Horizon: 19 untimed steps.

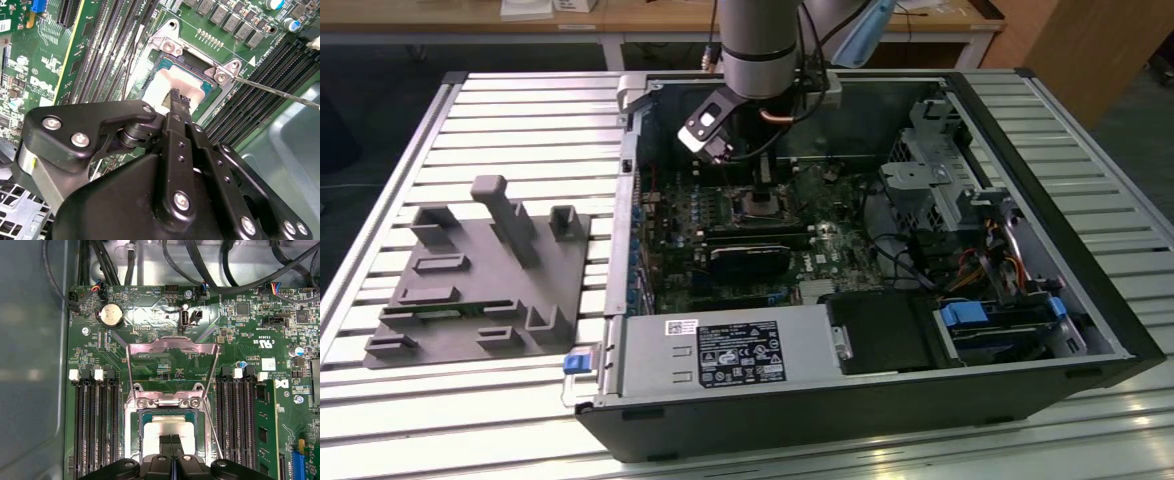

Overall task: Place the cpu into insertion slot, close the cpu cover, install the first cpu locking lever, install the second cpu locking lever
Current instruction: 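Place the cpu into insertion slot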

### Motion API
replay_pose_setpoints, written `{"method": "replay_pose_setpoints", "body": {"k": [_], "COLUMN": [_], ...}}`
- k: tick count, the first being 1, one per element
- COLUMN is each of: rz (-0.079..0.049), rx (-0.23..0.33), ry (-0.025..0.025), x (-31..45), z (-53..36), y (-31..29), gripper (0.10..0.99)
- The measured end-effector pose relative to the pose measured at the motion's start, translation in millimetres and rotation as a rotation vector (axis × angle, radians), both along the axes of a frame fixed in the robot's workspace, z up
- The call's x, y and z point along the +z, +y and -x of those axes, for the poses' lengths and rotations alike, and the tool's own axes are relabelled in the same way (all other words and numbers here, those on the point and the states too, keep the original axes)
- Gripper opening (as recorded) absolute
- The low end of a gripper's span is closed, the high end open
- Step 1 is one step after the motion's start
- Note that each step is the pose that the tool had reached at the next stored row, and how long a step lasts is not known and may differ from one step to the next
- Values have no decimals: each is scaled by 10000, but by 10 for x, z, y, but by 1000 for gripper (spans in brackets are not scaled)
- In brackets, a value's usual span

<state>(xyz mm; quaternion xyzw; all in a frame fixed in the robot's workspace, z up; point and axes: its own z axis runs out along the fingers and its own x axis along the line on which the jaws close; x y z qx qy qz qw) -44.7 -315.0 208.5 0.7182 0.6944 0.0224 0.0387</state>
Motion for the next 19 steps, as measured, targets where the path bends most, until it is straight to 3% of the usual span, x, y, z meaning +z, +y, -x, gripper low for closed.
{"method": "replay_pose_setpoints", "body": {"k": [19], "rz": [3], "rx": [0], "ry": [2], "x": [-88], "z": [0], "y": [-1], "gripper": [106]}}
